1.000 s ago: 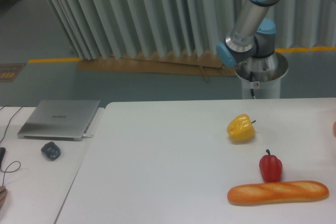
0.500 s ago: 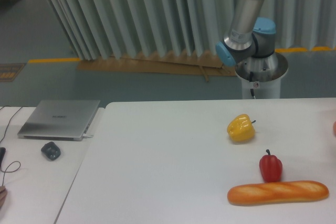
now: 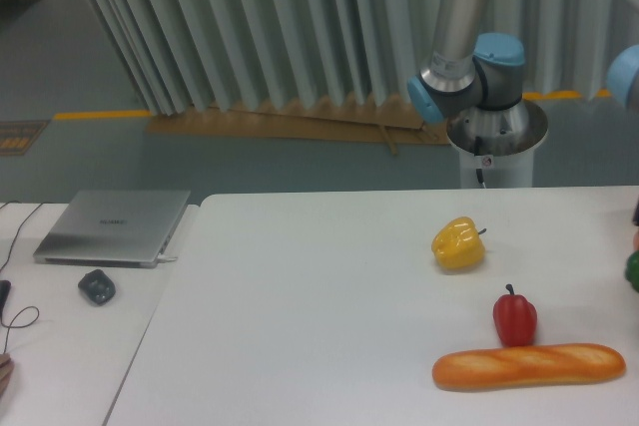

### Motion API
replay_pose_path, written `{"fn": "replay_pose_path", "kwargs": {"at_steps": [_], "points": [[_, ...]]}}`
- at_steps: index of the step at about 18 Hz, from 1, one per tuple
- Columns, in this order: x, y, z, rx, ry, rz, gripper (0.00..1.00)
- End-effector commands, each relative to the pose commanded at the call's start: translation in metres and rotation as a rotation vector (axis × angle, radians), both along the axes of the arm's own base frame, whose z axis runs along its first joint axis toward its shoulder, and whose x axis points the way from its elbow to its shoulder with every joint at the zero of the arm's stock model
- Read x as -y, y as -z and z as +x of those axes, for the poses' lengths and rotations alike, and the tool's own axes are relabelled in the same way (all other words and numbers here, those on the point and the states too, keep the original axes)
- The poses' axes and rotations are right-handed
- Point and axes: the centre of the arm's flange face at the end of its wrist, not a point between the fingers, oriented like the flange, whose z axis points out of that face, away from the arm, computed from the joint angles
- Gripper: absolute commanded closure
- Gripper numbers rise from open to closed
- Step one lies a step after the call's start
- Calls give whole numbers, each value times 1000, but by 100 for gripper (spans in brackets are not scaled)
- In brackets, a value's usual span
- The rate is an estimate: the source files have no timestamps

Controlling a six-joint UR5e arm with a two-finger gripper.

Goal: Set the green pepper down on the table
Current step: 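Carry the green bell pepper back over the table beside the bread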

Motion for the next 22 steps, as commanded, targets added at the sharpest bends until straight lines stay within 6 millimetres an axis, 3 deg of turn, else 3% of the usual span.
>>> {"fn": "replay_pose_path", "kwargs": {"at_steps": [6,13,17,22], "points": [[-18,19,20,25,38,-12,41],[-24,40,13,-31,44,7,41],[-26,46,8,-49,44,10,48],[-26,47,9,-55,46,2,48]]}}
